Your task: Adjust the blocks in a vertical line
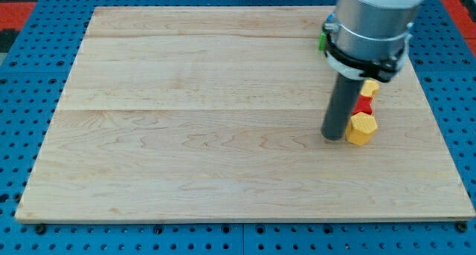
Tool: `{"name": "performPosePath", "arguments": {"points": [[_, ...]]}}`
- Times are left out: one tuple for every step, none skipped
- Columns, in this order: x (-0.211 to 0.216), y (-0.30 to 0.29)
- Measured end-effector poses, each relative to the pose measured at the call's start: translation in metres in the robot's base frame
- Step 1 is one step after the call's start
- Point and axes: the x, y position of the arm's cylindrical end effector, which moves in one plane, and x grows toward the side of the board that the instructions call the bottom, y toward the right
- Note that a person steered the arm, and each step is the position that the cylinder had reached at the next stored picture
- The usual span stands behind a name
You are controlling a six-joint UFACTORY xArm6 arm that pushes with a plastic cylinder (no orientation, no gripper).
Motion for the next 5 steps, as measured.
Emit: {"name": "performPosePath", "arguments": {"points": [[0.000,0.025],[0.000,0.030],[0.000,0.008],[-0.006,-0.003],[-0.021,0.002]]}}
